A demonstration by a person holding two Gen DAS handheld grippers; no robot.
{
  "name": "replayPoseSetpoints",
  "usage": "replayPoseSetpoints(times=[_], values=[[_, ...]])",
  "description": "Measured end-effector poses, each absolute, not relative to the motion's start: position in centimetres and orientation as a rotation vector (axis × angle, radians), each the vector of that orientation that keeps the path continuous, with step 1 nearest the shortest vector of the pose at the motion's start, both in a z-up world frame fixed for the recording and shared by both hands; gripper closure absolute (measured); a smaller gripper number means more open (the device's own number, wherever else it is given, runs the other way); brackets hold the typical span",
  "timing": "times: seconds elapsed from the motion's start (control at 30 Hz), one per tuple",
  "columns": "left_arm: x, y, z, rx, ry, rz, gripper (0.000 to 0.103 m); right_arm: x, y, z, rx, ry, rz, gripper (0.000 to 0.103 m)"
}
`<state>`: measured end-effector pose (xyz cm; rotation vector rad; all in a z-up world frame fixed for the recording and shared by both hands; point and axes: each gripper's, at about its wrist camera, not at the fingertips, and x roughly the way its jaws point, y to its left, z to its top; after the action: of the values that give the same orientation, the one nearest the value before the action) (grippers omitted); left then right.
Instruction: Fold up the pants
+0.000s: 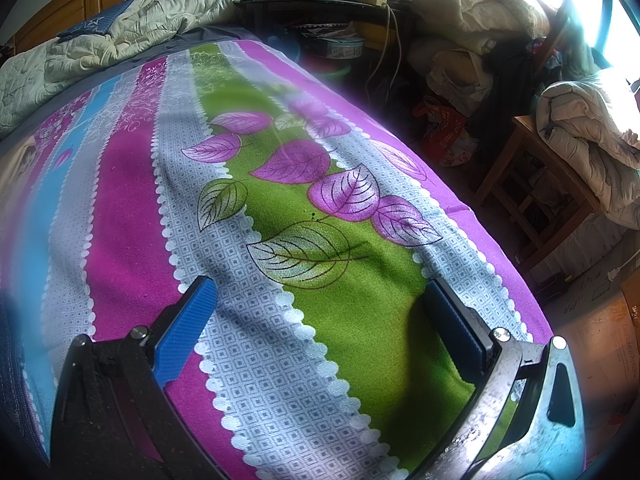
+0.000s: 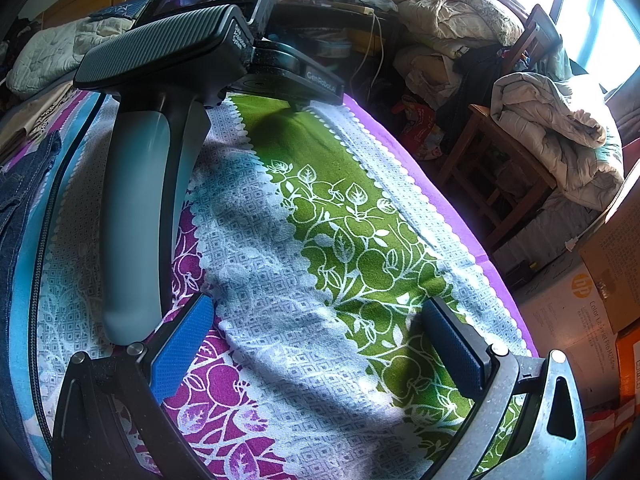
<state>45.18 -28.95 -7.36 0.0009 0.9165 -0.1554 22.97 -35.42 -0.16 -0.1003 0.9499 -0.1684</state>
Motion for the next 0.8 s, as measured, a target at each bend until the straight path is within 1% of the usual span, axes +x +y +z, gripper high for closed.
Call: replayPoseSetpoints(times=[0.8], values=[[45.18, -28.90, -7.38, 0.001, 0.916, -0.155, 0.000, 22.64, -35.09, -0.12, -0.114, 0.945, -0.174, 0.000]])
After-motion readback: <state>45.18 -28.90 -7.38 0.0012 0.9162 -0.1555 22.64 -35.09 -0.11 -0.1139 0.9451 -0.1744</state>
